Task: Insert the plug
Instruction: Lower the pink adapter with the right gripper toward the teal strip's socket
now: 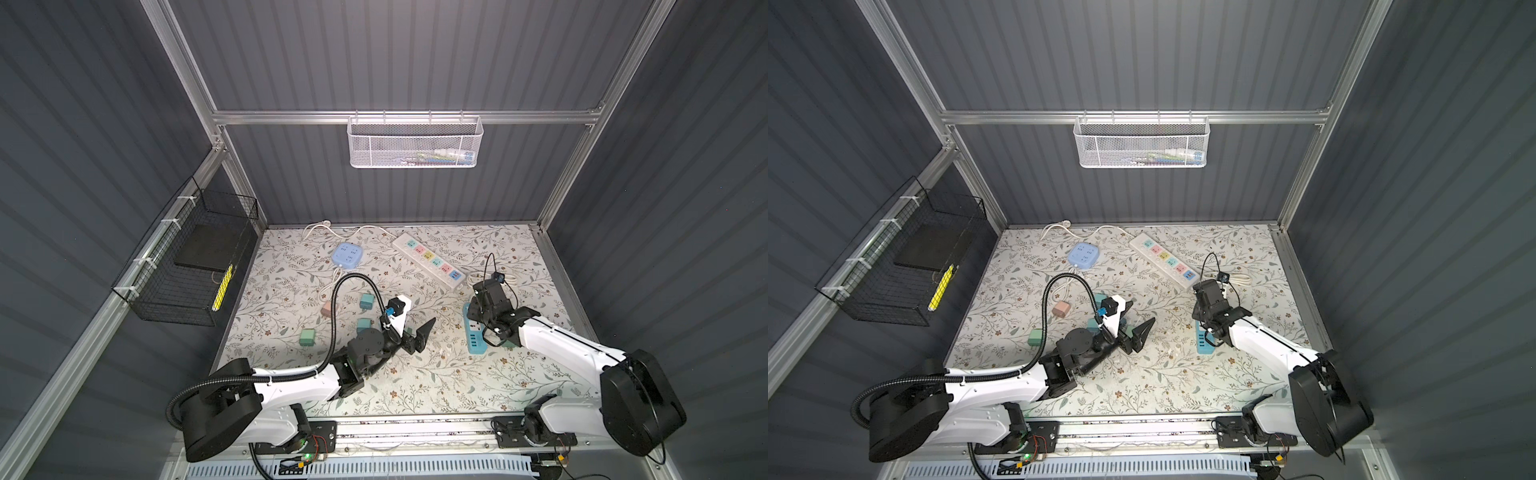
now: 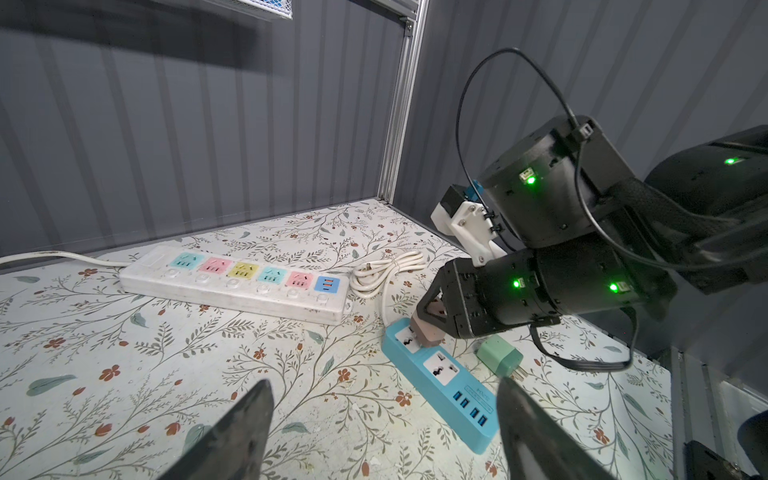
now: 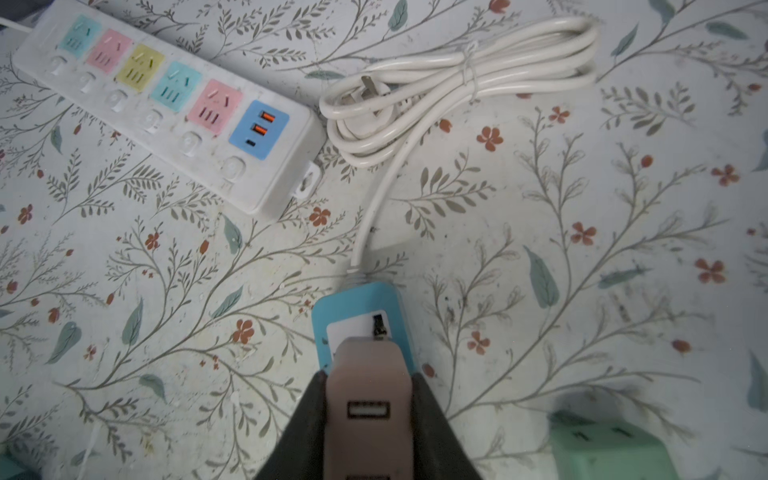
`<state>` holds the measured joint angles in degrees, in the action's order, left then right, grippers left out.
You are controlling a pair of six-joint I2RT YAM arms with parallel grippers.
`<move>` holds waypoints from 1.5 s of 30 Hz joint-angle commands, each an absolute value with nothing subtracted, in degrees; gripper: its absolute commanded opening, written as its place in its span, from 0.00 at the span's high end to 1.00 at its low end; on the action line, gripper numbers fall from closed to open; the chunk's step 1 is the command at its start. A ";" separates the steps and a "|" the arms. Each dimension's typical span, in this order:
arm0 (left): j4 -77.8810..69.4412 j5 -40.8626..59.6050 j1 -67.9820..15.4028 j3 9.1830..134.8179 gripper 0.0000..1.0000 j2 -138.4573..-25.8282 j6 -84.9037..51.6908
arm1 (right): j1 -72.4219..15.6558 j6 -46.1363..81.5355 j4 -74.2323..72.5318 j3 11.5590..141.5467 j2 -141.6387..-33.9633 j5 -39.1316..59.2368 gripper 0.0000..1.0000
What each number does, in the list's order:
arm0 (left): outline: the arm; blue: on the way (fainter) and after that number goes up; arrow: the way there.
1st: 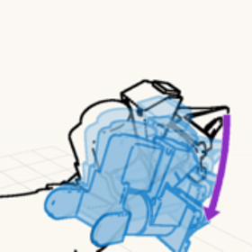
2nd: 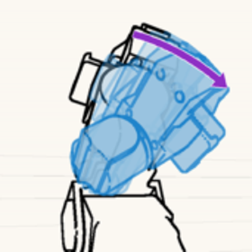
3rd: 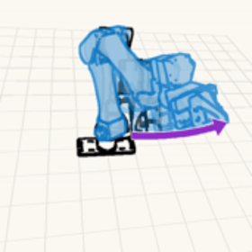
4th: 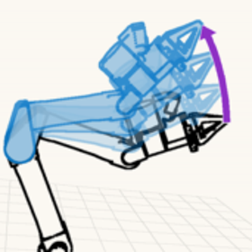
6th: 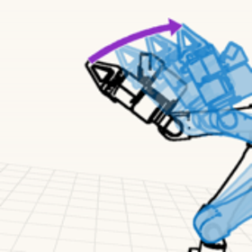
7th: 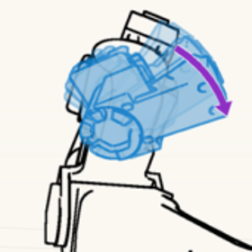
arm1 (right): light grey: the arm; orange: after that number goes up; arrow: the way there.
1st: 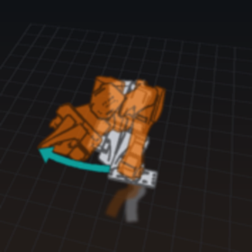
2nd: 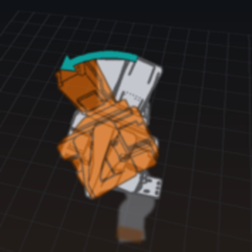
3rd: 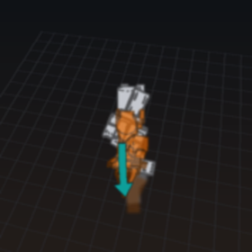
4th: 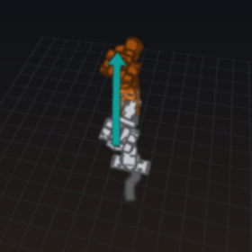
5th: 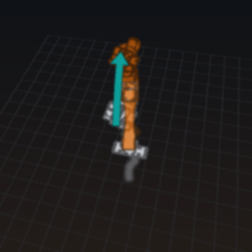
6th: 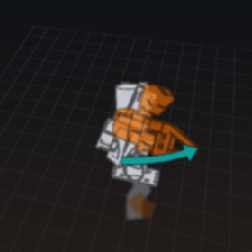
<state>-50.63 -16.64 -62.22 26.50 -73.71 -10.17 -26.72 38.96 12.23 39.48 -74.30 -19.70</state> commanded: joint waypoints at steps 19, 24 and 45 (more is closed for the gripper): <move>-52.37 -14.98 -62.41 26.88 0.16 -74.52 -11.07 | -28.77 45.27 27.24 30.78 -62.08 -20.14 0.77; -52.29 -14.68 -62.38 26.99 0.17 -74.82 -11.28 | -31.48 48.29 25.41 30.30 -61.63 -16.49 0.76; -50.73 -16.54 -62.40 26.66 0.17 -73.55 -10.51 | -27.75 20.60 12.46 44.71 -75.75 -19.51 0.74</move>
<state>-50.63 -15.38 -62.22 26.50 -74.50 -10.76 -27.90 26.15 14.72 42.94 -74.48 -17.93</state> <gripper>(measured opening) 0.834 0.293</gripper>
